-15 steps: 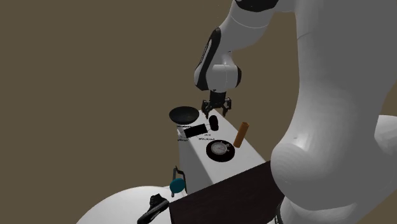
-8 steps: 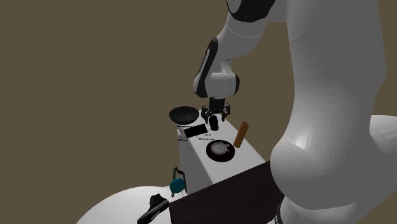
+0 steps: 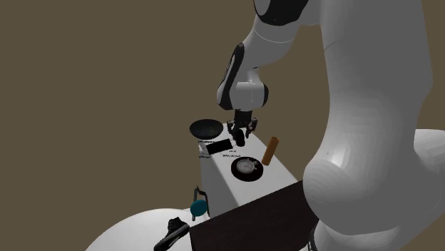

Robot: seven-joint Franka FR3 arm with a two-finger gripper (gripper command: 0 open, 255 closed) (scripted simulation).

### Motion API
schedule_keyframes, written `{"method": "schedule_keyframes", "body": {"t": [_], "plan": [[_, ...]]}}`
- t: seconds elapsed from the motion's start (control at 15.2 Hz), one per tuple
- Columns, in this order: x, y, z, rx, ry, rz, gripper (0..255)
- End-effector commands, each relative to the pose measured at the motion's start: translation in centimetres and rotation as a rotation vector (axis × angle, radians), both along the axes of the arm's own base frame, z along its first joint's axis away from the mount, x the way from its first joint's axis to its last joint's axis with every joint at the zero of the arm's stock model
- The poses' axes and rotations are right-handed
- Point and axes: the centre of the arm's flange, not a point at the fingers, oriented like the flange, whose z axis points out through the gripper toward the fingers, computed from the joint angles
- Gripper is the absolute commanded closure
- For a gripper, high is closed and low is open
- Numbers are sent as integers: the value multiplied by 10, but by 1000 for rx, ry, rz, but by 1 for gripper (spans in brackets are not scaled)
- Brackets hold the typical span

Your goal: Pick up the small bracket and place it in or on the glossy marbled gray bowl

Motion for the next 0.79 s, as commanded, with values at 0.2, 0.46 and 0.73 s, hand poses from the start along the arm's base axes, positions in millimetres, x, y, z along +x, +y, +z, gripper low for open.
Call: {"method": "schedule_keyframes", "body": {"t": [0.2,0.46,0.73], "plan": [[0,0,0,0,0,0,255],[0,0,0,0,0,0,255],[0,0,16,0,0,0,255]]}}
